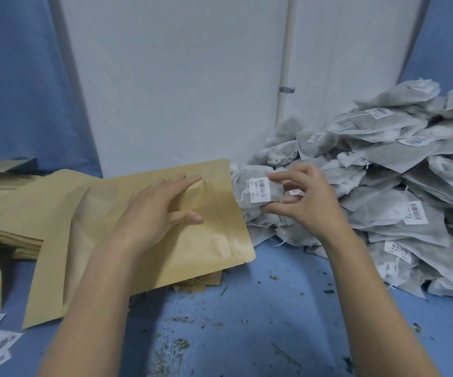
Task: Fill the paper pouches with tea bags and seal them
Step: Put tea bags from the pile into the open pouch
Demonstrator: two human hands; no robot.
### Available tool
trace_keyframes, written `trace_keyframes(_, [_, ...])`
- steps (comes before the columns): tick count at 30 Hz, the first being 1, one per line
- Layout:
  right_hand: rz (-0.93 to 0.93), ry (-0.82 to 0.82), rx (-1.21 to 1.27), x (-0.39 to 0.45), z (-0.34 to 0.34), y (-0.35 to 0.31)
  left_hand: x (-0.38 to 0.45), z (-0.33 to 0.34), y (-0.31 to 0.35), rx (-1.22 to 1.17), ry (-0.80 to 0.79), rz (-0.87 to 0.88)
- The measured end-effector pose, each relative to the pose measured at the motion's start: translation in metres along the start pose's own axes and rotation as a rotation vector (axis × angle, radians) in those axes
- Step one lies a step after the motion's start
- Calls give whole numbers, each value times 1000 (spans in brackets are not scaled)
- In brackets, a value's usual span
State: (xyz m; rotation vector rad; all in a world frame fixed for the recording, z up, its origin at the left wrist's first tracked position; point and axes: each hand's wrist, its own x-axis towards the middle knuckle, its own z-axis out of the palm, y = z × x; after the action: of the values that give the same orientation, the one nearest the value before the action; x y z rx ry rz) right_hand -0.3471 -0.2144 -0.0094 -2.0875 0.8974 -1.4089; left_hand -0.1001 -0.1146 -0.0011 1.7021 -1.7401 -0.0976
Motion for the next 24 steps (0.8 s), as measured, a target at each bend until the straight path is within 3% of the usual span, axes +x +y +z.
trace_keyframes(7, [35, 26, -35, -4, -11, -1, 0, -8, -3, -5, 62, -30])
trace_keyframes(13, [97, -214, 164, -3, 45, -25, 2, 12, 24, -16, -51, 96])
trace_keyframes(16, [83, -465, -9, -2, 45, -21, 3, 17, 26, -10, -90, 95])
trace_keyframes(18, [97, -325, -21, -1, 38, -12, 3, 17, 22, 33, -88, 81])
trace_keyframes(21, [186, 242, -336, 1, 19, 12, 4, 18, 18, 60, -67, 61])
trace_keyframes(22, [259, 356, -468, 1, 11, 22, 4, 18, 17, 56, -60, 61])
trace_keyframes(24, [445, 388, -549, 0, 0, 40, 4, 18, 16, 65, -46, 61])
